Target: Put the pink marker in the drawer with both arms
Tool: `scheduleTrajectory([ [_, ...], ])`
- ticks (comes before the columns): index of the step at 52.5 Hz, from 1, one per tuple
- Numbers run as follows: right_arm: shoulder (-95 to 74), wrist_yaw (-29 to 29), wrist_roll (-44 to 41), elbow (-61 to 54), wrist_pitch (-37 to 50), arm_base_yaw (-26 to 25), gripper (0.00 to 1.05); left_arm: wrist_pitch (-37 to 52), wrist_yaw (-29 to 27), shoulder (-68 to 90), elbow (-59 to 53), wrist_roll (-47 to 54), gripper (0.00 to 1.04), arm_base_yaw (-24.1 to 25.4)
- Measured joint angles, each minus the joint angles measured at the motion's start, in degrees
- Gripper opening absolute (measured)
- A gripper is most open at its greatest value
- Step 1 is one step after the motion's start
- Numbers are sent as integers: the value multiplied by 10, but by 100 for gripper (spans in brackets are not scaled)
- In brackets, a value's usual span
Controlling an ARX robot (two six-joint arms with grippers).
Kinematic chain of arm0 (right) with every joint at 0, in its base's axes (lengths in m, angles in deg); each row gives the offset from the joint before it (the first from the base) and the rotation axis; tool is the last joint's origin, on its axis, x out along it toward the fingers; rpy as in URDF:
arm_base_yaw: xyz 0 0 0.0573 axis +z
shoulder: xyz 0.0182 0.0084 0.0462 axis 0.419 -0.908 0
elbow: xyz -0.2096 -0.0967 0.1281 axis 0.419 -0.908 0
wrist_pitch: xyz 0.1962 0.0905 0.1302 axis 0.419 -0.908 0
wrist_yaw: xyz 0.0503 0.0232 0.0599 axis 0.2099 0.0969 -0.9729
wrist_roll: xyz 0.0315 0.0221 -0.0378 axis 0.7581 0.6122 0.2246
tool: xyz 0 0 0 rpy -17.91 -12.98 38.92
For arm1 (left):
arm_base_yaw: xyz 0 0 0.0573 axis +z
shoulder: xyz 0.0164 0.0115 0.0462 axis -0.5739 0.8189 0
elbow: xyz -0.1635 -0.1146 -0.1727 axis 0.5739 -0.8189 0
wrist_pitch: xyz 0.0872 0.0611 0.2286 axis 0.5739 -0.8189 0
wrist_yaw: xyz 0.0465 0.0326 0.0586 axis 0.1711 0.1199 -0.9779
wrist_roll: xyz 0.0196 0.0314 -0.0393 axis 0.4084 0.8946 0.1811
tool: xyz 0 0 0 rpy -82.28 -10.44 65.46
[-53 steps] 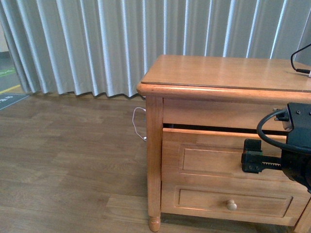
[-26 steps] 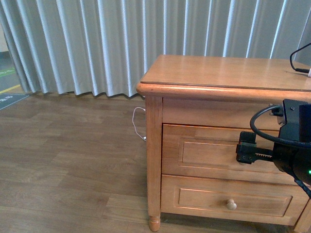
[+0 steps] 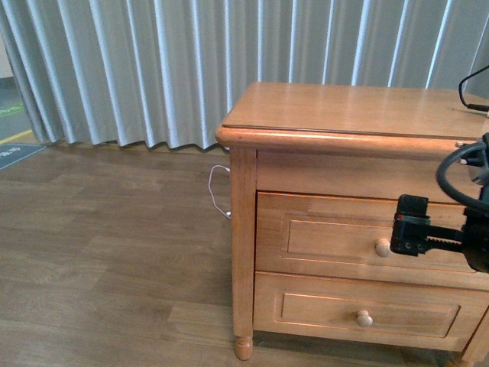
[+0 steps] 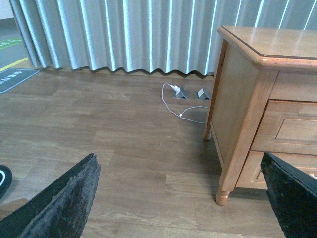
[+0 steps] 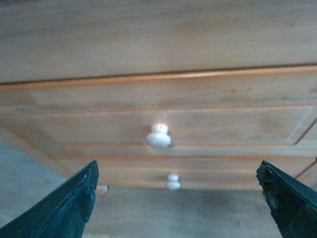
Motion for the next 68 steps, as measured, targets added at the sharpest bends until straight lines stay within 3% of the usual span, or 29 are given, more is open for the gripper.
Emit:
scheduleTrajectory([
  [7, 141, -37, -10, -65, -101, -1, 96, 0, 0, 0, 0, 0, 98, 0],
  [14, 334, -49, -18, -106, -256, -2, 96, 0, 0, 0, 0, 0, 98, 0],
  [28, 647, -37, -25, -79, -575, -4, 96, 0, 0, 0, 0, 0, 98, 0],
  [33, 685, -36, -25, -60, -612, -11, 96, 0, 0, 0, 0, 0, 98, 0],
  [45, 692, -28, -27, -57, -606, -12, 95, 0, 0, 0, 0, 0, 98, 0],
  [47, 707, 4, -48, -86, -536, -8, 89, 0, 0, 0, 0, 0, 98, 0],
  [50, 737, -16, -72, -135, -433, -32, 78, 0, 0, 0, 0, 0, 98, 0],
  [54, 765, -16, -89, -174, -368, -53, 66, 0, 0, 0, 0, 0, 98, 0],
  [68, 821, -19, -104, -263, -342, -58, 13, 0, 0, 0, 0, 0, 98, 0],
])
